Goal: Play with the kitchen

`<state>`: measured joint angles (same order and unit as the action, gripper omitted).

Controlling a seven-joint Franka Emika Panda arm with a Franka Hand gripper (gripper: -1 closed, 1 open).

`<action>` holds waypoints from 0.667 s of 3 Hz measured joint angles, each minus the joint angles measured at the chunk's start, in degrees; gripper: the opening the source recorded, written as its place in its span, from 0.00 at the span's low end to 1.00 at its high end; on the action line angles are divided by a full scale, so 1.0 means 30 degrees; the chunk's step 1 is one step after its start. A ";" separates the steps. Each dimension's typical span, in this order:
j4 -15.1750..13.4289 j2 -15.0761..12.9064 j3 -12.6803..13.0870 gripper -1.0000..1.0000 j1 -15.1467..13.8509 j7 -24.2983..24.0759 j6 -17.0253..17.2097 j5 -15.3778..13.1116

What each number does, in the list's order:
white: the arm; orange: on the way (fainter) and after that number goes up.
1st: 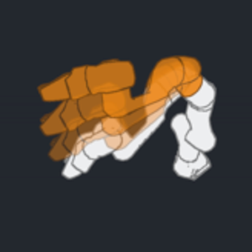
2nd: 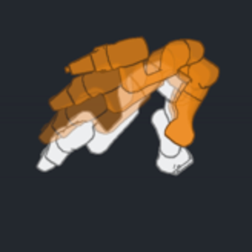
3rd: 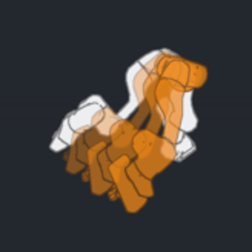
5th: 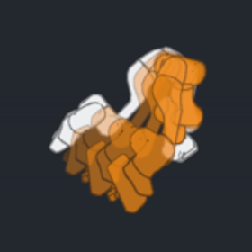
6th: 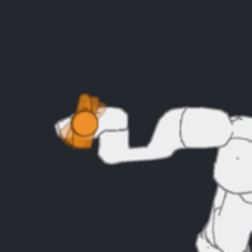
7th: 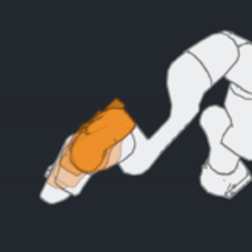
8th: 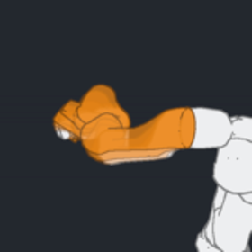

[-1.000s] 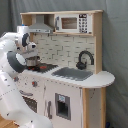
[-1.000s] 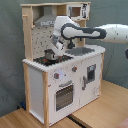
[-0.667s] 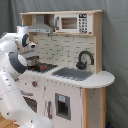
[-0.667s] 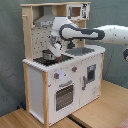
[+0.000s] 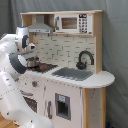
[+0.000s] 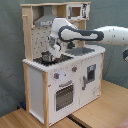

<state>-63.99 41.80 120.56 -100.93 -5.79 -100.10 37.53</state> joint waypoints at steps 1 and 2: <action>0.1517 -0.0032 -0.0206 1.00 -0.0451 -0.0030 0.0361 -0.0048; 0.3071 -0.0074 -0.1046 1.00 -0.0463 0.0055 0.1129 -0.0178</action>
<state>-54.77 41.57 117.42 -102.32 -5.63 -96.71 37.00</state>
